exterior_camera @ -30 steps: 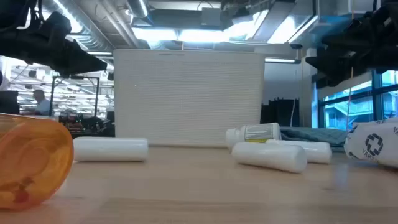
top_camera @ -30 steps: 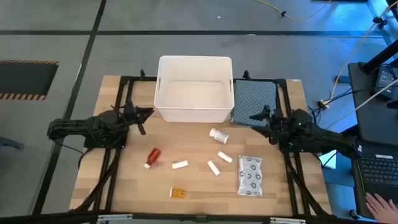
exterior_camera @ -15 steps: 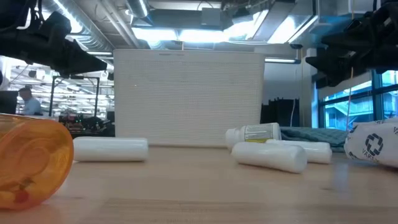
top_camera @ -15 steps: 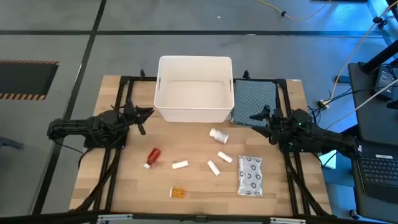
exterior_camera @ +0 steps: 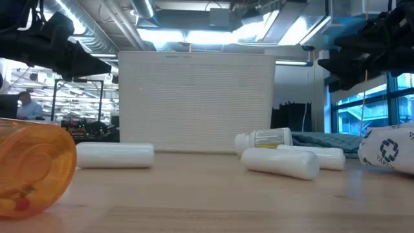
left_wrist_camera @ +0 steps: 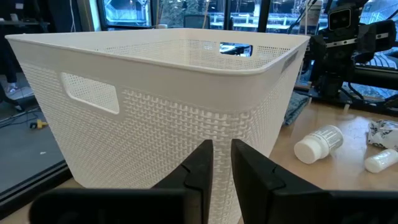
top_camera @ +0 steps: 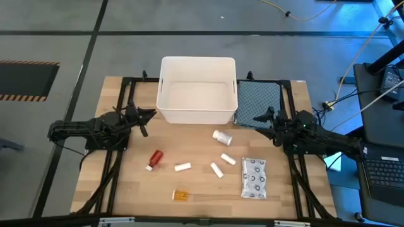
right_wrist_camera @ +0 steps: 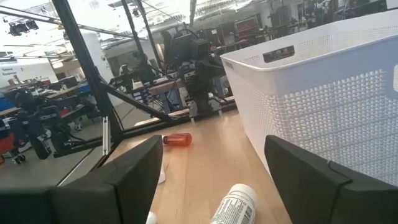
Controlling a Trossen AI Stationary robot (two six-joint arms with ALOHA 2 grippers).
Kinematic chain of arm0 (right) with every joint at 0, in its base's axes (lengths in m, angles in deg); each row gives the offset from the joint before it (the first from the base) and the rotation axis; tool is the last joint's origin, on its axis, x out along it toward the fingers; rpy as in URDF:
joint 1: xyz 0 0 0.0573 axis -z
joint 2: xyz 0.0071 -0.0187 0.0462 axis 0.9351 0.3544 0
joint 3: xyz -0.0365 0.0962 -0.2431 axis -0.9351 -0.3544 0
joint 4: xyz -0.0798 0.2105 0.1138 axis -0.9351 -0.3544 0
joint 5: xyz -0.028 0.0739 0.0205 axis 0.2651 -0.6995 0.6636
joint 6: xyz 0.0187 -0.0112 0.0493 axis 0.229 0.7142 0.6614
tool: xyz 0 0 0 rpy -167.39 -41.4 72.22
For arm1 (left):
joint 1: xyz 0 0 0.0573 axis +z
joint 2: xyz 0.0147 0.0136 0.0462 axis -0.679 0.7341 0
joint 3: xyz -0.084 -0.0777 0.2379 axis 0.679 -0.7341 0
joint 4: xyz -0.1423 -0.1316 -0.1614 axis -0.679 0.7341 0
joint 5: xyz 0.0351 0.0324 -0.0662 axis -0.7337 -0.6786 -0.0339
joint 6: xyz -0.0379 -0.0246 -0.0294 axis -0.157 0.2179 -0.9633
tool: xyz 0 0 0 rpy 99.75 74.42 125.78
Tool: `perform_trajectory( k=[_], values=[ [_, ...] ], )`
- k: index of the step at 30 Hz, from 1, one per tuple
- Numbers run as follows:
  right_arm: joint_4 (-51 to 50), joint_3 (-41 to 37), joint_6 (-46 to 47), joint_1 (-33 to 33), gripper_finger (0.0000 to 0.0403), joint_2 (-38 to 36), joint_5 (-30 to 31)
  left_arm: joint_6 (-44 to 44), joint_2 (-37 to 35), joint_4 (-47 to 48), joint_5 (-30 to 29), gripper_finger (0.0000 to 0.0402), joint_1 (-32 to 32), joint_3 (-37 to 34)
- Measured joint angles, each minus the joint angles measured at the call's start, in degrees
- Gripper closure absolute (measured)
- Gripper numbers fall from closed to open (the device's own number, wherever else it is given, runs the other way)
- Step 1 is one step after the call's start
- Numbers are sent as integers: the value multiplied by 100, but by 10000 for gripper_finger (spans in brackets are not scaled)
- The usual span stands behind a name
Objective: Pick & place medical supplies in basket/bin
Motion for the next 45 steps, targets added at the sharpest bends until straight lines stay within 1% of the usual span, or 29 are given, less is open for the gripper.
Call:
perform_trajectory(
  k=[30,34,39,41,43,45],
  values=[
    [5,-2,0,-2,118,0,9,-1,-1,0,1,348,0,0],
    [7,-2,180,-1,118,0,64,0,-1,0,1,350,0,2],
    [7,-1,172,-1,118,2,70,-2,0,0,1,346,0,0],
    [7,-2,145,-2,118,0,187,0,-2,0,2,345,0,2],
    [7,-2,165,0,118,2,447,0,-2,0,0,346,0,1],
    [57,-2,497,0,118,1,738,0,0,0,1,347,0,0]
  ],
)
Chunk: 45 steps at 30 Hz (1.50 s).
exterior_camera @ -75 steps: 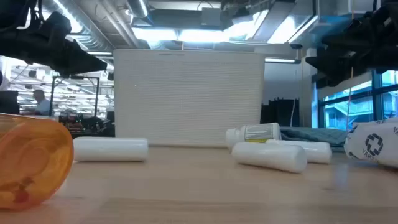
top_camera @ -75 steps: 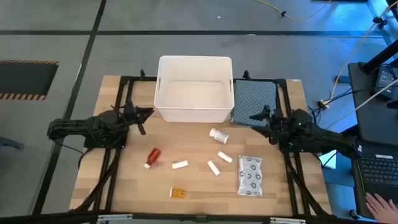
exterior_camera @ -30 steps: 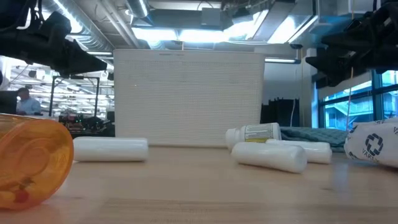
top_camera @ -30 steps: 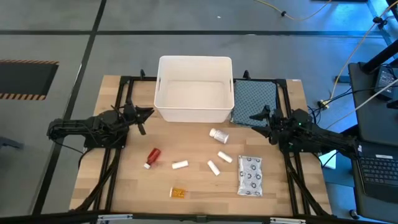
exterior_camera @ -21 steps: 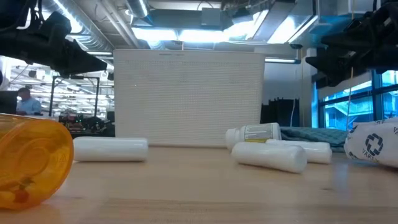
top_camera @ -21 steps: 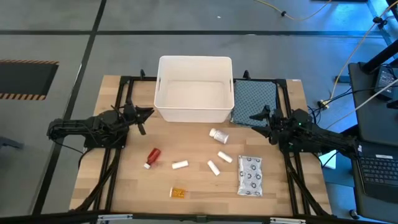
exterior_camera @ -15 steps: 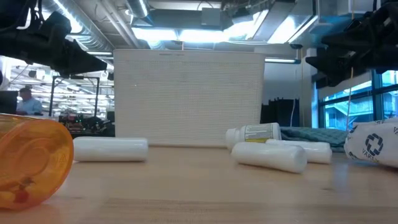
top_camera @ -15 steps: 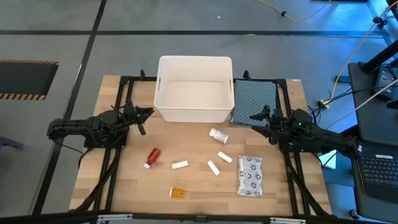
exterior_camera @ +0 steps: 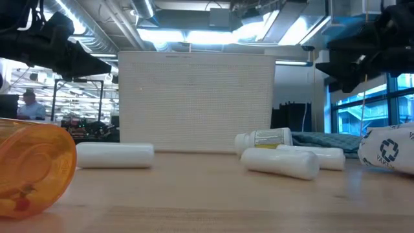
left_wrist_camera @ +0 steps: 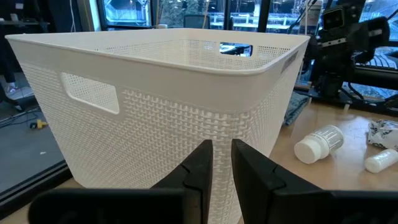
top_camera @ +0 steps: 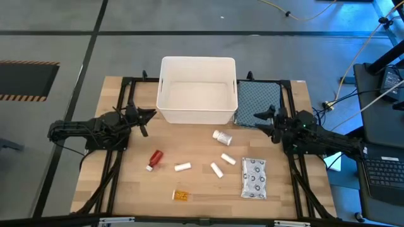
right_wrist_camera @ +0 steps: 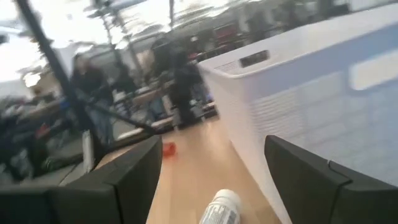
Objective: Pick & place medical supplies in basket/bin
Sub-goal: Put the red medicine bottle into the white bin
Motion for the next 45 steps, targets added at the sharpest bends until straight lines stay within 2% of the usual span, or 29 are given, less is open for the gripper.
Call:
perform_trajectory(
  k=[2,4,10,16,27,33,45],
  values=[
    [161,0,796,-2,118,1,327,0,-1,0,0,349,0,1],
    [205,2,1185,0,118,-1,598,-2,-2,0,0,350,0,0],
    [186,2,1038,0,118,1,1233,13,-2,-2,-36,346,0,2],
    [183,2,1170,0,118,1,1623,44,-2,-98,-71,347,0,-2],
    [-163,2,1334,0,118,1,1831,3,0,-96,8,350,0,-2],
    [-168,2,1321,0,118,1,1839,42,0,-96,-211,349,0,-2],
    [-168,2,1327,0,118,1,1839,-212,4,-65,-33,348,0,-2]
  ],
)
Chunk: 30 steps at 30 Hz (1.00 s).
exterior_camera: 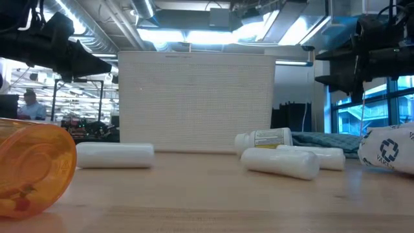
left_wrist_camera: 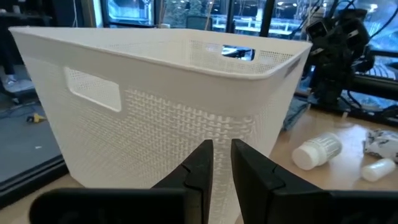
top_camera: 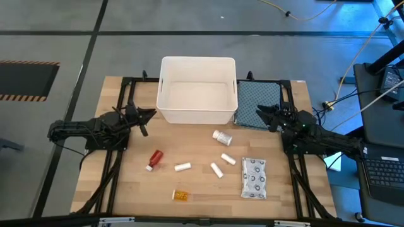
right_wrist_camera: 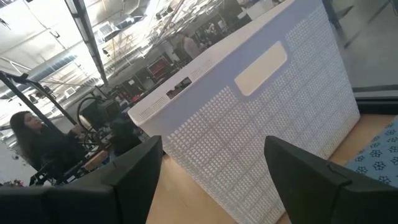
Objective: Pick & place medical supplies in basket/bin
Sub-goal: Put the red medicine bottle into the white bin
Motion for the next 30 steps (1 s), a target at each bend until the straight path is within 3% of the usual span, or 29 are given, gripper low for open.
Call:
perform_trajectory(
  k=[5,16,20,24,30],
  values=[
    [2,0,-1,0,118,0,-2,212,0,-15,304,338,0,0],
    [-5,0,-2,0,118,0,53,318,0,12,748,275,-2,0],
    [-63,0,-4,0,118,0,63,338,0,15,194,272,0,0],
    [-63,0,-2,-2,118,0,61,-316,0,15,-413,271,0,0],
    [-66,0,-4,0,118,-2,61,-485,0,15,-742,238,0,0]
  ],
)
